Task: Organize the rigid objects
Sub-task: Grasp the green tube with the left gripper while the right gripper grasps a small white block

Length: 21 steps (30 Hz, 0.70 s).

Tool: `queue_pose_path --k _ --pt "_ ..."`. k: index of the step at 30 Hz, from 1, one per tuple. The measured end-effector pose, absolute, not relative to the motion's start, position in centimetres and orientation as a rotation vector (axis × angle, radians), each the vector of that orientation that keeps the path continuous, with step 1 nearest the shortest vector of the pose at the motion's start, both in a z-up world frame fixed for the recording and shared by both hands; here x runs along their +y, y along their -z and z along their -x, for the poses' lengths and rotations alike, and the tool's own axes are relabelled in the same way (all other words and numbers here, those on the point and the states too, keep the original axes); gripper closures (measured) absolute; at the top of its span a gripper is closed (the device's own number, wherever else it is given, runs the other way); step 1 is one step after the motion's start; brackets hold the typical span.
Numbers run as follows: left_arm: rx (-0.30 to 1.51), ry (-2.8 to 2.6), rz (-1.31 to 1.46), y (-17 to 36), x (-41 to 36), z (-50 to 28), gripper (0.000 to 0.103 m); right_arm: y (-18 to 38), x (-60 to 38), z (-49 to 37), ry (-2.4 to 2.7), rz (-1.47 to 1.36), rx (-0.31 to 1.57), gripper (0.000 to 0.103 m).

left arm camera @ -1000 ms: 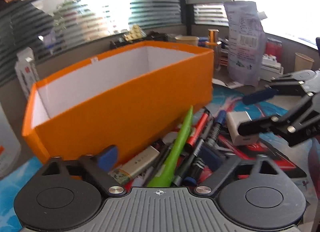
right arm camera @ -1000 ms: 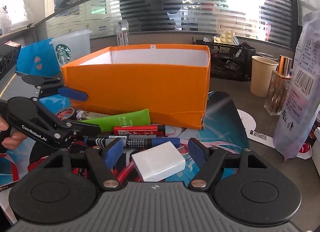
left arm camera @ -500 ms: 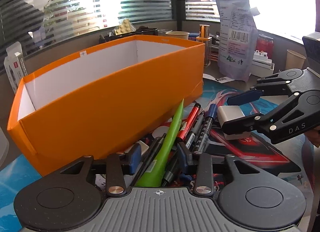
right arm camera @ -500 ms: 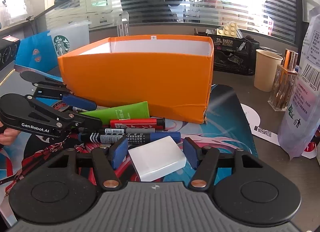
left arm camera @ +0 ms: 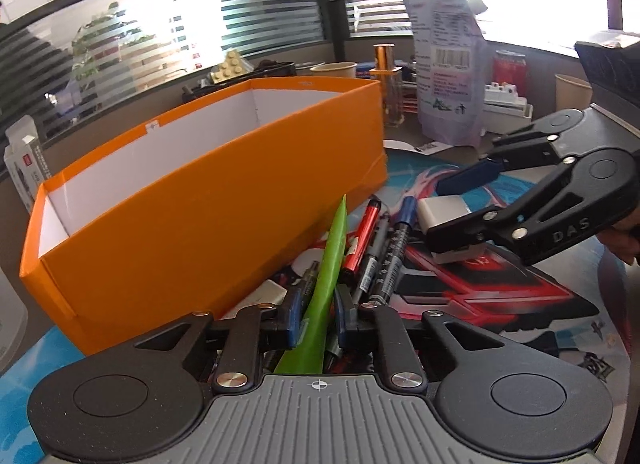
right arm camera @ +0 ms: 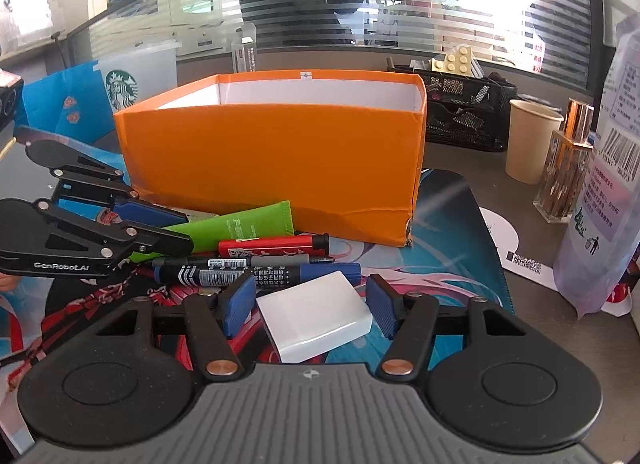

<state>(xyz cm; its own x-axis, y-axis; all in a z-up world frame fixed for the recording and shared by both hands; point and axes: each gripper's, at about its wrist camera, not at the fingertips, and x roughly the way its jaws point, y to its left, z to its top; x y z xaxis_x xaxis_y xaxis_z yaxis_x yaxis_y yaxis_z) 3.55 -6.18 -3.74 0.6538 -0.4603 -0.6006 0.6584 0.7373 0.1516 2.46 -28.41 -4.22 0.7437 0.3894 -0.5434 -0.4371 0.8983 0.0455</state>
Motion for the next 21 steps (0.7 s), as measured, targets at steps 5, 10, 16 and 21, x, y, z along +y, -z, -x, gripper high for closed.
queue_pose_path --k 5,10,16,21 --pt "0.573 0.656 -0.365 3.8 -6.8 -3.3 0.088 4.3 -27.9 -2.3 -0.440 0.122 0.572 0.044" --pt "0.581 0.659 -0.346 3.8 -6.8 -2.8 0.088 4.2 -27.4 -2.1 -0.423 0.165 0.581 0.044" --pt "0.605 0.661 -0.341 3.6 -7.0 -2.7 0.088 4.3 -27.2 -2.1 -0.437 0.203 0.592 0.042" --pt "0.606 0.648 -0.301 3.8 -7.2 -3.0 0.088 4.5 -27.1 -1.9 -0.451 0.244 0.586 0.042"
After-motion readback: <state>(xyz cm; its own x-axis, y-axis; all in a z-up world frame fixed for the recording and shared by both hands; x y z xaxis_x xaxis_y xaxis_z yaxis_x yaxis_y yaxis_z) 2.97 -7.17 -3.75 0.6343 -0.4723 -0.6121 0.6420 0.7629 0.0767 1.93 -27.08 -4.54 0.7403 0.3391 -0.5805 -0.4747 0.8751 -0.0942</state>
